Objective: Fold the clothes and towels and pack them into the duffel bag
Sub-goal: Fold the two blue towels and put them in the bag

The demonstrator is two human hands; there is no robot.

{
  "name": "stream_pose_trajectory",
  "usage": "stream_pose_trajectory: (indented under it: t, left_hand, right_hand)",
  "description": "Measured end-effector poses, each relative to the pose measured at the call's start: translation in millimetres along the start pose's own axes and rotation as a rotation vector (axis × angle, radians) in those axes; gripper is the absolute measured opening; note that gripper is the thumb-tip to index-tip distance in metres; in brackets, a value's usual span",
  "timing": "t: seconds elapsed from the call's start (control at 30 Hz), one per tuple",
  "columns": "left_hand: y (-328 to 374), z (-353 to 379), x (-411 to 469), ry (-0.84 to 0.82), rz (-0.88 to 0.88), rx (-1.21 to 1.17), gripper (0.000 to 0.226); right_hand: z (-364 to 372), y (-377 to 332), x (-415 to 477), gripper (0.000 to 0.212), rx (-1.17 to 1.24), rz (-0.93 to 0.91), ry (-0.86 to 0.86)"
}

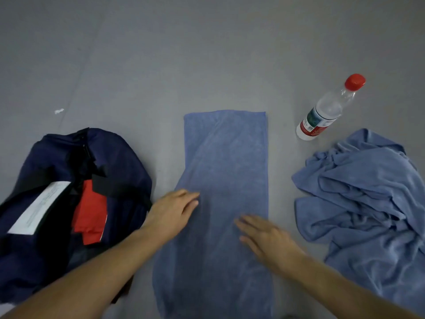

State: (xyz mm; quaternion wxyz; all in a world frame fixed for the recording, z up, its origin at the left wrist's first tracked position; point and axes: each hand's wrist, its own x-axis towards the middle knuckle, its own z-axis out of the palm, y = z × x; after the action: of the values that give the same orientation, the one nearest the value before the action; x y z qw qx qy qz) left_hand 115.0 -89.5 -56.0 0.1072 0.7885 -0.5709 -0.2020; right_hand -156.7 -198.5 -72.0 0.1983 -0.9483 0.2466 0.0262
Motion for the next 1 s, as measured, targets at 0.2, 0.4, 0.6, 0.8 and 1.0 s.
stream_pose_trajectory:
  t: [0.2, 0.4, 0.6, 0.8, 1.0]
  left_hand:
    - [-22, -15, 164, -0.04, -0.154, 0.046, 0.055]
    - [-45, -1, 195, -0.234, -0.074, 0.334, 0.067]
    - [-74, -21, 228, -0.23, 0.01, 0.511, 0.067]
    - [-76, -29, 255, 0.172, -0.264, 0.102, 0.055]
    - [-70, -41, 281, 0.26, -0.244, 0.052, 0.024]
  right_hand:
    - [-40, 74, 155, 0.06, 0.057, 0.313, -0.018]
    - [-30, 110, 168, 0.079, -0.165, 0.302, -0.161]
    - [-32, 131, 173, 0.091, -0.225, 0.224, -0.132]
    - [-36, 141, 204, 0.089, -0.192, 0.255, -0.071]
    - [-32, 145, 210, 0.089, -0.255, 0.239, -0.082]
